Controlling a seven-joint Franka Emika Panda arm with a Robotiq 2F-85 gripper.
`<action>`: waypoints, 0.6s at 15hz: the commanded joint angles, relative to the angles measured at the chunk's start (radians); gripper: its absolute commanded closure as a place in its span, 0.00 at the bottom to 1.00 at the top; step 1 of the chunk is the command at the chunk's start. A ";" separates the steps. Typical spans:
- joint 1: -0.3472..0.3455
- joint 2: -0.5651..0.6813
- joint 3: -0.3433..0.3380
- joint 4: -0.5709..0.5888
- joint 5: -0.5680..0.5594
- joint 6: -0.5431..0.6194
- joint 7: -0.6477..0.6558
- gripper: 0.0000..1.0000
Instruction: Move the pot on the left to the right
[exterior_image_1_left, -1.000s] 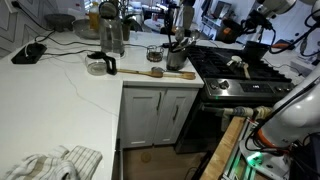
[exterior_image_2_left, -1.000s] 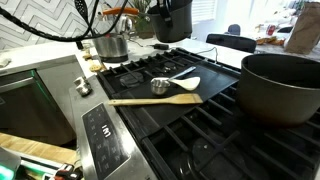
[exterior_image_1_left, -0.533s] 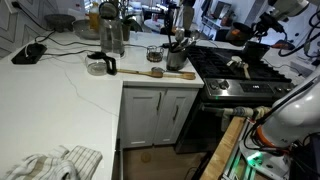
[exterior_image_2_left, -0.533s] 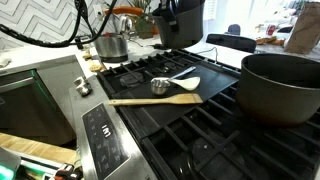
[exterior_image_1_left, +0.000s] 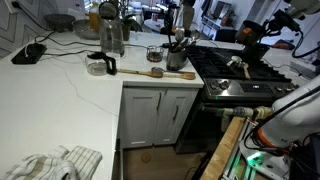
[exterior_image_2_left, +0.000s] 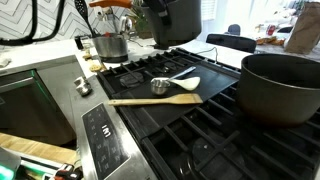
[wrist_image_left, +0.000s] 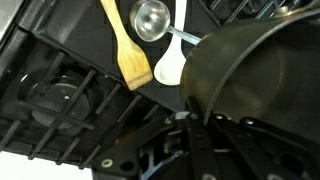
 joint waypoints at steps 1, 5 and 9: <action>0.001 -0.014 -0.004 -0.005 -0.006 -0.007 0.001 0.96; 0.001 -0.030 -0.003 -0.021 -0.010 -0.007 0.001 0.96; 0.001 -0.030 -0.002 -0.023 -0.010 -0.007 0.001 0.96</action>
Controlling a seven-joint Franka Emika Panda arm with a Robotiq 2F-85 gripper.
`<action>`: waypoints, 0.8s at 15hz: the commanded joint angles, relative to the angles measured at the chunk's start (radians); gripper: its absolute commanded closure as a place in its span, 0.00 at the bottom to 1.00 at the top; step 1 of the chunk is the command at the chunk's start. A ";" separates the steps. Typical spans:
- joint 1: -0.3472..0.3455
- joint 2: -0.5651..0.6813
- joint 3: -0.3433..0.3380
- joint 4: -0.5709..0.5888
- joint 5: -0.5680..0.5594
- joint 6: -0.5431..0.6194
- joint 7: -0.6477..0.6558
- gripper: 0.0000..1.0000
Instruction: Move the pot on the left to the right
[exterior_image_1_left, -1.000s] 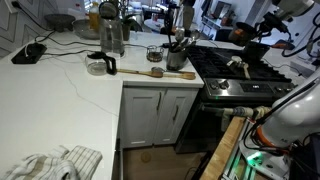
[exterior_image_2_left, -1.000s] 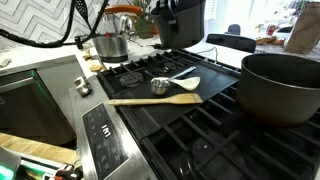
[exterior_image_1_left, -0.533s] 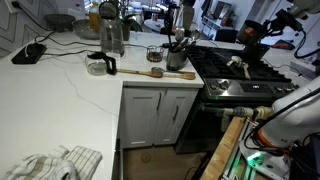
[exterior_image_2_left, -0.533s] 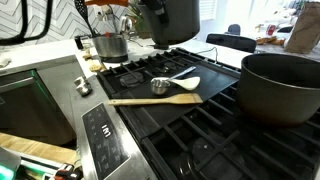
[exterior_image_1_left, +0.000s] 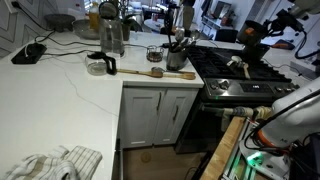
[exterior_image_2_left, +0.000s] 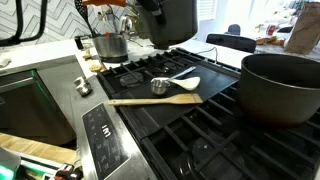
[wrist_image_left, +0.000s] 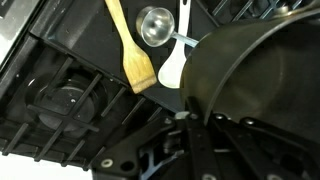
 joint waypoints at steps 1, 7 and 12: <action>0.003 0.001 -0.003 0.003 0.000 -0.003 0.000 0.99; -0.047 0.130 -0.063 0.087 -0.041 -0.028 0.061 0.99; -0.106 0.235 -0.131 0.159 -0.038 -0.078 0.070 0.99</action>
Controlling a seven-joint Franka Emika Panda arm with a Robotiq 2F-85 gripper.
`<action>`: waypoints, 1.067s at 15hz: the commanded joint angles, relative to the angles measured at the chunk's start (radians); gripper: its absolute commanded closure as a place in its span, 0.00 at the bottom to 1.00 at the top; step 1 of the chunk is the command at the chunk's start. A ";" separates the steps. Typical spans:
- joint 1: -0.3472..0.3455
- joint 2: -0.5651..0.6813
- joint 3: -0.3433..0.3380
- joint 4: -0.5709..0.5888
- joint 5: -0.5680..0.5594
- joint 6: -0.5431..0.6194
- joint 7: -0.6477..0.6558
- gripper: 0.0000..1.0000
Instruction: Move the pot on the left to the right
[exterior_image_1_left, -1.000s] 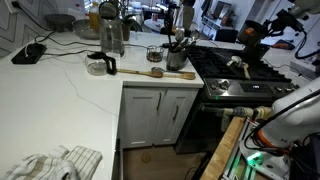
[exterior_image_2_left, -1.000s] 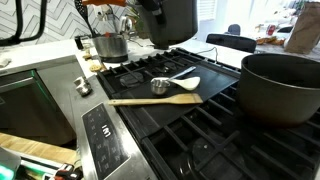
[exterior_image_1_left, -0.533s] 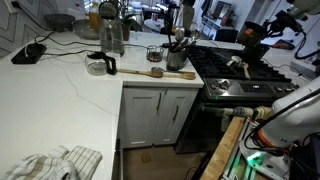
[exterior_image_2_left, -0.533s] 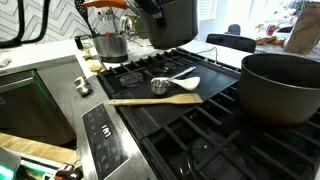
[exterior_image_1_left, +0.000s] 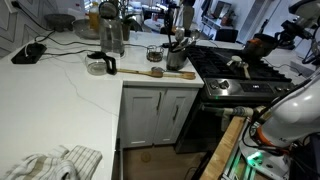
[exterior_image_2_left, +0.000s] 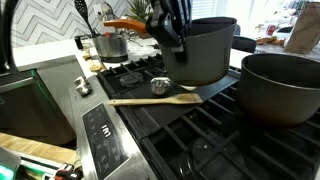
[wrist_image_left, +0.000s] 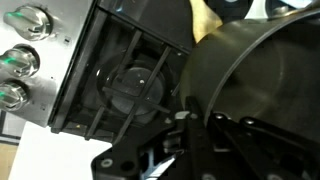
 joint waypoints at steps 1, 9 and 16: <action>-0.044 0.078 -0.036 0.091 0.004 -0.067 0.028 0.99; -0.156 0.257 -0.040 0.221 0.057 -0.178 0.041 0.99; -0.261 0.370 0.019 0.329 0.093 -0.217 0.047 0.99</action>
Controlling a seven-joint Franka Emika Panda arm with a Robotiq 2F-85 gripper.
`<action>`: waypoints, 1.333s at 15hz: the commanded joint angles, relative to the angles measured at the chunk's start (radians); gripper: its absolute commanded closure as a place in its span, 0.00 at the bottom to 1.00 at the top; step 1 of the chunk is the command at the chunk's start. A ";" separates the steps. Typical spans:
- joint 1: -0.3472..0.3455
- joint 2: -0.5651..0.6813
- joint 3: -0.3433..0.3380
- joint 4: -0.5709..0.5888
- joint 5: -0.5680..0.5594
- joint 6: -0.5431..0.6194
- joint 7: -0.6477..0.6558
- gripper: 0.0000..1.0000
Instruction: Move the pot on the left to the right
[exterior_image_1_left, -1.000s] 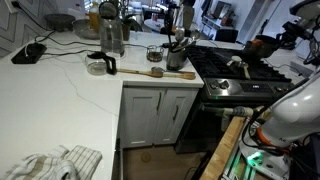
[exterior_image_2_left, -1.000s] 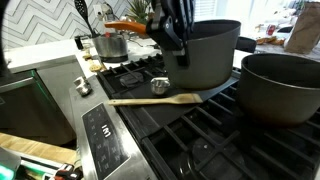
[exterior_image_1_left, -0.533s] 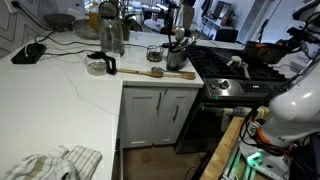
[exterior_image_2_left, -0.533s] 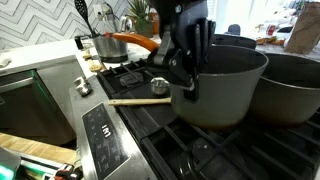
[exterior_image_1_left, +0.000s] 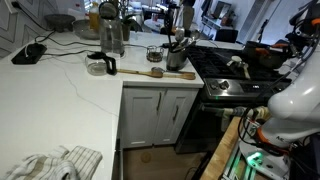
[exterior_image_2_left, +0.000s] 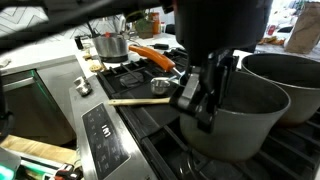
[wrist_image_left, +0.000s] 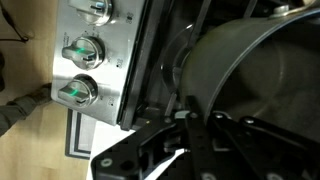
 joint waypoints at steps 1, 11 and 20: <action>-0.085 0.066 0.052 0.107 0.041 -0.049 0.007 0.99; -0.187 0.112 0.176 0.153 0.010 -0.031 0.009 0.99; -0.224 0.096 0.226 0.186 -0.038 -0.046 -0.007 0.19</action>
